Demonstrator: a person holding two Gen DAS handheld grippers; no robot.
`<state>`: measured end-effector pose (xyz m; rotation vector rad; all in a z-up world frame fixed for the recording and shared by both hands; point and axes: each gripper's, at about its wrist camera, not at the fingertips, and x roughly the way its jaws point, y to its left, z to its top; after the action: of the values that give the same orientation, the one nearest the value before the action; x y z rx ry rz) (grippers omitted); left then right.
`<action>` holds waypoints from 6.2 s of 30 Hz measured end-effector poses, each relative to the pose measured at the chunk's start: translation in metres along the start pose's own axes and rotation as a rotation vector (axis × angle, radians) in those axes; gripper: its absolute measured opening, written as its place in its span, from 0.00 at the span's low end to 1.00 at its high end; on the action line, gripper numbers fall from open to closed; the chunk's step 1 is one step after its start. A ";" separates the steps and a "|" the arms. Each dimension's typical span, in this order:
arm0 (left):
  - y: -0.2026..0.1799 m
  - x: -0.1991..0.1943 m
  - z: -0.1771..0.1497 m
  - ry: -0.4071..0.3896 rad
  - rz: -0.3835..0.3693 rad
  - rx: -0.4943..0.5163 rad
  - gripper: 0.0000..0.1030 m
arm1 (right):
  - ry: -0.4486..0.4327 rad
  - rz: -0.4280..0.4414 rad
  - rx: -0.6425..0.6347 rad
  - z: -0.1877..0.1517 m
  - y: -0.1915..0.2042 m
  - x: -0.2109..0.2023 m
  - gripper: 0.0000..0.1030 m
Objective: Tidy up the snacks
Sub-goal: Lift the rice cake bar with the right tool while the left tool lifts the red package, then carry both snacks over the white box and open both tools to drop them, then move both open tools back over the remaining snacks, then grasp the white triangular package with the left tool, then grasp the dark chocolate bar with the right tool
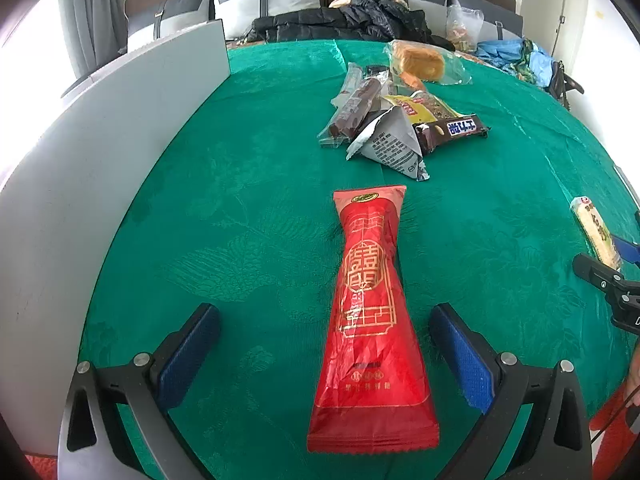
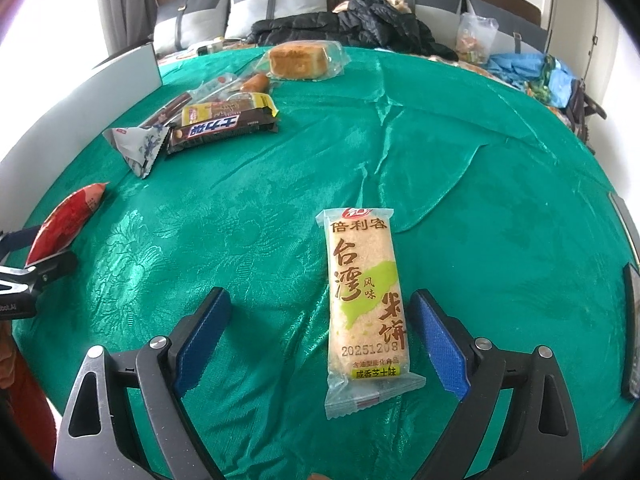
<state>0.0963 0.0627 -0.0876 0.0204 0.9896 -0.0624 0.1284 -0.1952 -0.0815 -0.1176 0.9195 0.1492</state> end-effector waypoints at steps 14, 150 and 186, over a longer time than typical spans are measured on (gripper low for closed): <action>-0.018 -0.005 0.018 0.059 -0.066 0.049 0.48 | 0.132 0.148 0.168 0.036 -0.038 -0.009 0.86; -0.006 -0.009 0.037 0.023 -0.055 -0.087 0.38 | 0.024 -0.031 0.014 -0.008 -0.015 -0.006 0.88; 0.000 0.003 -0.005 -0.021 0.030 -0.022 1.00 | 0.005 -0.037 0.018 -0.011 -0.013 -0.008 0.90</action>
<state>0.0939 0.0633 -0.0923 0.0145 0.9689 -0.0238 0.1173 -0.2104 -0.0809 -0.1182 0.9231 0.1068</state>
